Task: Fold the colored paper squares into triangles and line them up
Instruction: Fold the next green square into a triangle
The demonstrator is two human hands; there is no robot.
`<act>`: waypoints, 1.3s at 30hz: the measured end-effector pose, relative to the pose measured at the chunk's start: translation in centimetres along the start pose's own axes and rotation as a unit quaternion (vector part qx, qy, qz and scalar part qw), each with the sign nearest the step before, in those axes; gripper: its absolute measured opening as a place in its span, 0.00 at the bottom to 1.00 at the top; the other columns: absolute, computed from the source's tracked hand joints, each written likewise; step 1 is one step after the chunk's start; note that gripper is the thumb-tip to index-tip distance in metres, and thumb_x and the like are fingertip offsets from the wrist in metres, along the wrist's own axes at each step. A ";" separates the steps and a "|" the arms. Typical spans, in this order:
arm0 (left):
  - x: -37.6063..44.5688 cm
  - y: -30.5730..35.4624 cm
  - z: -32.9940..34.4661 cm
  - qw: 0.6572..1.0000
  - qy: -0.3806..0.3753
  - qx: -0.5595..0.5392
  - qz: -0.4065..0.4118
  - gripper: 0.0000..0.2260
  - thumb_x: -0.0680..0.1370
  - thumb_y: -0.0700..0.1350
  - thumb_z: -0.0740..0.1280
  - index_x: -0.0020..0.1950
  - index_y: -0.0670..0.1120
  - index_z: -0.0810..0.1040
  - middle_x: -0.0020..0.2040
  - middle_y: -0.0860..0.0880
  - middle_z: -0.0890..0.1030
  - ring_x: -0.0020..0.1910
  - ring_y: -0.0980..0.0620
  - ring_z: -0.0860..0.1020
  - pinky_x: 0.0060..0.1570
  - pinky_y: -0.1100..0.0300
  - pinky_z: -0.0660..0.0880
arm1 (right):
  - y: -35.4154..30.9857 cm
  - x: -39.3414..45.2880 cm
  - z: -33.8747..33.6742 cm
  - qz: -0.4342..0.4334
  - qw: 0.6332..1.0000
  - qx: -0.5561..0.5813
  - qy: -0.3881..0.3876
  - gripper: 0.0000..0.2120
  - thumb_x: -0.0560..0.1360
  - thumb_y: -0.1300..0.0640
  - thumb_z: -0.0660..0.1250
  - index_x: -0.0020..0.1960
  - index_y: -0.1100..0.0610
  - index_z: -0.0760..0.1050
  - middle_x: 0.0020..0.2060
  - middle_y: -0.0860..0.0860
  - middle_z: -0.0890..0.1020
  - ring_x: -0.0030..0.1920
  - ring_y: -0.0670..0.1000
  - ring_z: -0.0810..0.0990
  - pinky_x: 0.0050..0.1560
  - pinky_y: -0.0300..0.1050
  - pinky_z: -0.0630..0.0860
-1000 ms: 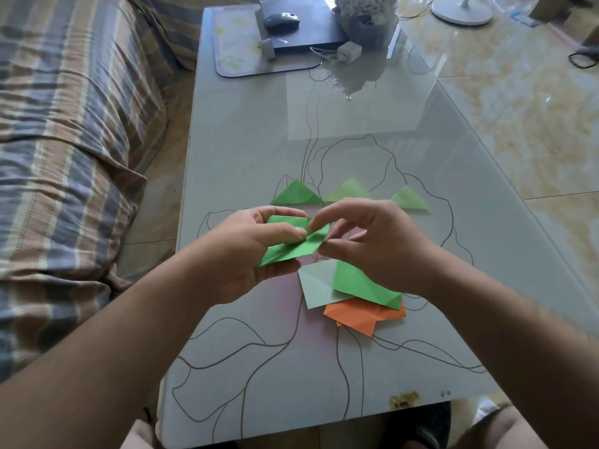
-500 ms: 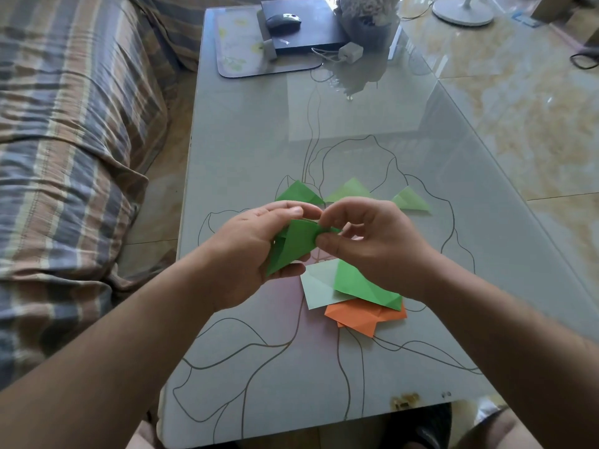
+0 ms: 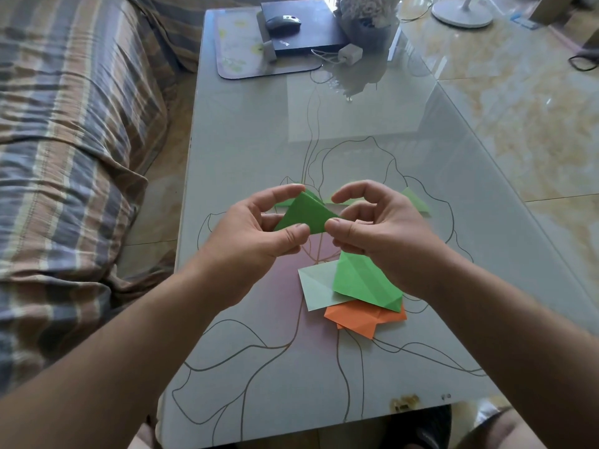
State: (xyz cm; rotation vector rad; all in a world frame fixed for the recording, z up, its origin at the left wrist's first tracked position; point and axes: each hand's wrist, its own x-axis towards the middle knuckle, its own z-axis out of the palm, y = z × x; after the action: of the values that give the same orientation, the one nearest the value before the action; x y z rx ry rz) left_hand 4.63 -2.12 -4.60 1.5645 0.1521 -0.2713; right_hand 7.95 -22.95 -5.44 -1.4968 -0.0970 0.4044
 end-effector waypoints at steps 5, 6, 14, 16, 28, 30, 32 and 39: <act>0.0 0.1 0.0 0.999 -0.018 0.043 0.009 0.23 0.77 0.34 0.73 0.67 0.54 0.78 0.46 0.45 0.88 0.42 0.48 0.82 0.50 0.54 0.82 | -0.3 0.0 0.0 0.031 0.999 -0.014 -0.006 0.11 0.76 0.70 0.72 0.55 0.59 0.79 0.39 0.55 0.82 0.38 0.53 0.80 0.45 0.48 0.77; 0.0 0.1 0.0 0.998 -0.015 0.056 0.011 0.22 0.77 0.34 0.73 0.66 0.53 0.79 0.45 0.45 0.87 0.41 0.49 0.82 0.49 0.55 0.82 | -0.3 -0.1 0.0 0.031 0.999 -0.022 -0.008 0.11 0.76 0.70 0.72 0.55 0.59 0.79 0.39 0.55 0.83 0.38 0.53 0.80 0.45 0.50 0.77; -0.1 -0.5 0.4 0.996 -0.020 0.086 0.012 0.07 0.77 0.40 0.75 0.54 0.46 0.85 0.42 0.49 0.86 0.40 0.57 0.82 0.43 0.61 0.78 | -0.3 -0.1 0.2 0.052 0.996 -0.073 -0.007 0.05 0.76 0.63 0.76 0.51 0.59 0.82 0.40 0.57 0.86 0.39 0.52 0.81 0.43 0.45 0.77; 0.1 -0.8 0.4 0.997 -0.005 0.073 0.001 0.07 0.77 0.41 0.76 0.54 0.46 0.85 0.44 0.43 0.86 0.41 0.52 0.81 0.47 0.53 0.79 | -0.3 -0.1 0.1 0.062 0.995 -0.073 -0.008 0.03 0.77 0.60 0.75 0.49 0.59 0.83 0.39 0.57 0.86 0.38 0.52 0.81 0.41 0.42 0.78; 0.0 -1.1 1.5 0.995 -0.023 -0.064 -0.070 0.17 0.68 0.48 0.78 0.49 0.41 0.77 0.51 0.36 0.85 0.54 0.35 0.84 0.63 0.37 0.78 | -0.3 -0.1 0.4 0.050 0.997 0.043 -0.027 0.03 0.71 0.53 0.75 0.42 0.52 0.85 0.39 0.56 0.82 0.38 0.52 0.79 0.44 0.47 0.77; 0.0 -1.2 1.4 0.996 -0.058 -0.002 -0.071 0.20 0.70 0.50 0.80 0.50 0.39 0.78 0.53 0.35 0.85 0.58 0.33 0.82 0.65 0.35 0.76 | -0.1 -0.1 0.4 0.027 0.999 0.009 -0.032 0.02 0.75 0.57 0.76 0.44 0.54 0.84 0.40 0.58 0.81 0.40 0.54 0.79 0.44 0.49 0.77; -0.1 -1.1 1.3 0.991 -0.100 0.046 -0.073 0.17 0.74 0.47 0.78 0.57 0.39 0.79 0.53 0.40 0.86 0.55 0.40 0.85 0.63 0.43 0.79 | 0.2 0.0 0.3 -0.004 0.998 -0.059 -0.031 0.03 0.76 0.57 0.74 0.44 0.54 0.84 0.38 0.56 0.80 0.40 0.55 0.77 0.43 0.51 0.76; -0.1 0.4 0.1 0.992 -0.051 0.112 0.034 0.12 0.74 0.53 0.73 0.54 0.50 0.85 0.48 0.50 0.87 0.48 0.52 0.85 0.51 0.59 0.82 | 0.5 0.0 0.2 -0.050 0.966 -0.253 0.002 0.07 0.76 0.58 0.73 0.40 0.49 0.83 0.30 0.45 0.76 0.31 0.46 0.71 0.34 0.47 0.70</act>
State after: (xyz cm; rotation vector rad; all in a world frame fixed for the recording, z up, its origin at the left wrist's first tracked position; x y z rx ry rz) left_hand 4.65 -2.25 -4.17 1.7703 -0.0120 -0.3235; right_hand 7.84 -22.76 -5.93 -1.9866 -0.2885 0.3072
